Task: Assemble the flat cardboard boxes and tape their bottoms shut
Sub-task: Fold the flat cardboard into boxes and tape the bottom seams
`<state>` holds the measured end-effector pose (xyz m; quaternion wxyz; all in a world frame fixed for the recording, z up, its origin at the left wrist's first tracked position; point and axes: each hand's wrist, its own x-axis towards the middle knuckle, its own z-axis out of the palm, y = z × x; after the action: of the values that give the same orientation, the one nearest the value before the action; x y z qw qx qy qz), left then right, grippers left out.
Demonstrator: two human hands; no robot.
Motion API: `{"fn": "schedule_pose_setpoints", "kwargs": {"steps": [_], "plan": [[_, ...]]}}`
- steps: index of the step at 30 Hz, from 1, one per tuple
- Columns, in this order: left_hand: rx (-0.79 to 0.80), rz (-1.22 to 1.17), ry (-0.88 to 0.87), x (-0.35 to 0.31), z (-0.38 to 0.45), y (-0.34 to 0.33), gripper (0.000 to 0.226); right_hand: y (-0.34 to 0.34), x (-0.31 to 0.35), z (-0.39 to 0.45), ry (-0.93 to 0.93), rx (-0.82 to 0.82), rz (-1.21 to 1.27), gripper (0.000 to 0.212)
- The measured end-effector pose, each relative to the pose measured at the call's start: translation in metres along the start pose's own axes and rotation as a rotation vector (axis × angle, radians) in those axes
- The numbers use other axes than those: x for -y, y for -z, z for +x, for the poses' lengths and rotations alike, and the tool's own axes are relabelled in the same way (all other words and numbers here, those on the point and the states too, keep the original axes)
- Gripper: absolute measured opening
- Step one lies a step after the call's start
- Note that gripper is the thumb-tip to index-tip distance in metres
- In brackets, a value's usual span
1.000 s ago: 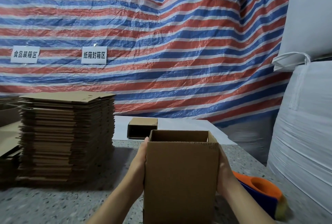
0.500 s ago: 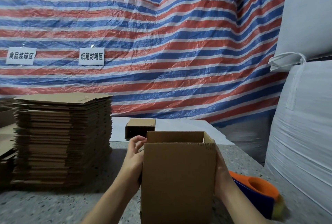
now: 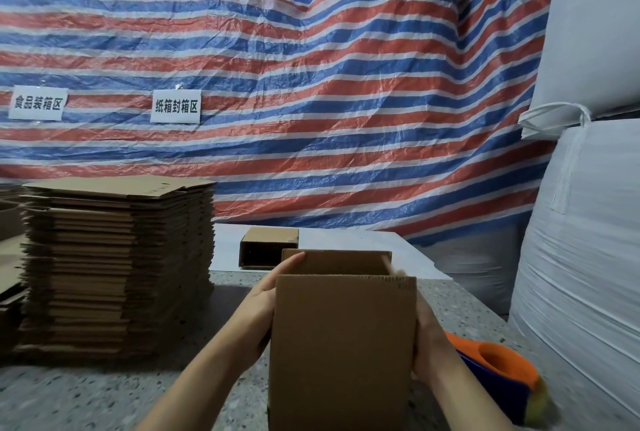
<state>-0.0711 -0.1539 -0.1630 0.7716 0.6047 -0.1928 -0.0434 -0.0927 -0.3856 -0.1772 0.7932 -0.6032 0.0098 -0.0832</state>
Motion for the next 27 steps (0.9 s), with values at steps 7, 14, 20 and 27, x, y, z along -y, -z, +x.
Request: {"fn": "schedule_pose_setpoints", "kwargs": {"steps": [7,14,20,27], "plan": [[-0.044,0.05,0.011,-0.004,-0.004,-0.004,0.026,0.008,0.019,0.006,-0.037,0.107,-0.214,0.064],[-0.045,0.059,0.023,-0.005,-0.006,-0.003,0.027,0.008,0.011,0.009,-0.054,0.067,-0.134,0.062],[-0.095,0.136,-0.024,-0.007,-0.008,-0.002,0.015,0.008,0.024,0.008,-0.067,0.087,-0.147,0.031],[-0.001,0.144,0.011,-0.002,-0.013,0.003,0.087,0.004,0.021,0.006,-0.028,0.057,-0.063,0.025]]}}
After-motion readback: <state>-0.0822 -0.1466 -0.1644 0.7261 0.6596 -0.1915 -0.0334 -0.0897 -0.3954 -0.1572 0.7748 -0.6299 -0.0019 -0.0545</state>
